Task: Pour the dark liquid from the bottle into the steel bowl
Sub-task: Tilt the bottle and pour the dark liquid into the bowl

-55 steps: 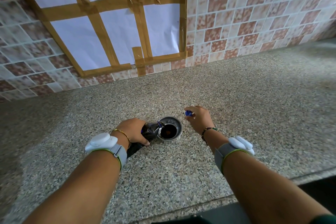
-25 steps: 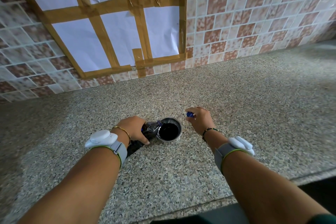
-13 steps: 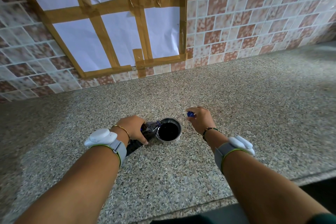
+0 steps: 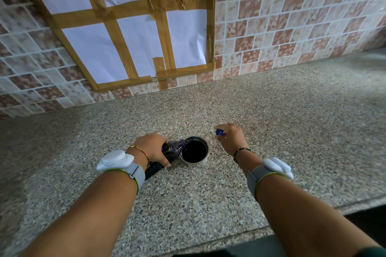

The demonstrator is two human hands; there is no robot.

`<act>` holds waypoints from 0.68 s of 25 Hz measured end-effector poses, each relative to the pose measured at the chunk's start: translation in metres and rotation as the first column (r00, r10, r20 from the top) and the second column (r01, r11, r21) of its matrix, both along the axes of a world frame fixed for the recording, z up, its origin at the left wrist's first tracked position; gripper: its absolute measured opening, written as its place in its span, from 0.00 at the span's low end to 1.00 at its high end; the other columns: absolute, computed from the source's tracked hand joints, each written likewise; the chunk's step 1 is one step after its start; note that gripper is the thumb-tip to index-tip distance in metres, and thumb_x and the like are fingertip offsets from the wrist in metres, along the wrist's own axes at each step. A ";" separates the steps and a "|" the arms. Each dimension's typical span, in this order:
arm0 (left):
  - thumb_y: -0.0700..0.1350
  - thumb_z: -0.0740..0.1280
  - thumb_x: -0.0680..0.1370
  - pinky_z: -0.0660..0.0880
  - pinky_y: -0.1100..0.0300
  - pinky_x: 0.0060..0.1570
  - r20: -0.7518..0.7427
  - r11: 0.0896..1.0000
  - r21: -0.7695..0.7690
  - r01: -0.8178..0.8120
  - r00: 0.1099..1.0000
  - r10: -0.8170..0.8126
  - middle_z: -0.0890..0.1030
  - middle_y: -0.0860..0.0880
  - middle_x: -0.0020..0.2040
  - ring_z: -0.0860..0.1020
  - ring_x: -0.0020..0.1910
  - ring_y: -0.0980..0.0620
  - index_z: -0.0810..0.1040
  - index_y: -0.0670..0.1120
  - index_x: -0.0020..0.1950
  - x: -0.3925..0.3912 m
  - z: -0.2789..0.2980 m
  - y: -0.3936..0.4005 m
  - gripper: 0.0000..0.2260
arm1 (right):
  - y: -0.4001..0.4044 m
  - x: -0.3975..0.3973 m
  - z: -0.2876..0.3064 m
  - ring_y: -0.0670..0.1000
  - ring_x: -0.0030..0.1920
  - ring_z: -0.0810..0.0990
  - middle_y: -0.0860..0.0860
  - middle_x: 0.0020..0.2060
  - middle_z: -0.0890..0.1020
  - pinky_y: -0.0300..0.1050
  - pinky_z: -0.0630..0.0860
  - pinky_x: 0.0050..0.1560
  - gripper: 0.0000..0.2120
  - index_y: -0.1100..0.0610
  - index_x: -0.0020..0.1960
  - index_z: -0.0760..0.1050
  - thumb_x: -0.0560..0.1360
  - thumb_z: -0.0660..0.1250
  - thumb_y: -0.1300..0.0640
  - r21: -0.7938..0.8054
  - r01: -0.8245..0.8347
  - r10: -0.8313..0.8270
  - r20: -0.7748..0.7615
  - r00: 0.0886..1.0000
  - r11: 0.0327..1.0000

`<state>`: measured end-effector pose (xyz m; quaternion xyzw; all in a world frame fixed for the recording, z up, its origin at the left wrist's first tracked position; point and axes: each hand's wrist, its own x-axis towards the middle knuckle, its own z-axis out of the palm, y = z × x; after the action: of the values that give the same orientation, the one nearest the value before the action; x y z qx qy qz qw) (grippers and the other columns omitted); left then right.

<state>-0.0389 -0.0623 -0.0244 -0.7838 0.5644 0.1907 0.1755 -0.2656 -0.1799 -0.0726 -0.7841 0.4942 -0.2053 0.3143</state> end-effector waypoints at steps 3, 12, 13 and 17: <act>0.63 0.76 0.62 0.79 0.53 0.50 0.009 1.000 -0.013 -0.006 1.000 0.006 0.82 0.47 0.53 0.81 0.52 0.45 0.78 0.49 0.58 -0.003 -0.002 0.001 0.30 | 0.001 -0.001 -0.001 0.60 0.50 0.78 0.60 0.51 0.80 0.49 0.74 0.54 0.15 0.57 0.57 0.80 0.71 0.72 0.63 0.001 -0.006 0.006 -0.003 1.000 1.000; 0.64 0.75 0.62 0.80 0.52 0.50 0.027 1.000 0.014 0.006 1.000 -0.006 0.83 0.48 0.53 0.81 0.51 0.45 0.79 0.50 0.57 -0.004 -0.002 0.000 0.29 | 0.002 -0.002 -0.002 0.61 0.48 0.79 0.60 0.49 0.80 0.50 0.75 0.53 0.15 0.57 0.56 0.80 0.70 0.72 0.63 0.017 0.002 -0.002 0.008 1.000 1.000; 0.64 0.75 0.62 0.80 0.52 0.50 0.026 1.000 0.015 0.009 1.000 -0.009 0.83 0.48 0.53 0.81 0.51 0.45 0.79 0.50 0.57 -0.004 -0.002 0.000 0.29 | 0.002 -0.002 -0.002 0.61 0.48 0.79 0.60 0.49 0.80 0.49 0.75 0.53 0.14 0.56 0.56 0.80 0.70 0.72 0.63 0.017 0.002 -0.002 0.007 1.000 1.000; 0.64 0.75 0.62 0.78 0.54 0.47 0.044 1.000 0.015 0.020 0.999 -0.021 0.82 0.48 0.53 0.81 0.51 0.45 0.79 0.50 0.57 -0.005 -0.003 0.000 0.29 | 0.003 -0.002 -0.002 0.60 0.49 0.79 0.60 0.50 0.80 0.48 0.75 0.53 0.14 0.57 0.56 0.80 0.71 0.72 0.63 0.013 -0.002 0.002 0.001 1.000 1.000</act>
<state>-0.0435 -0.0621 -0.0272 -0.7806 0.5671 0.1755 0.1957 -0.2678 -0.1771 -0.0745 -0.7824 0.4946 -0.2024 0.3198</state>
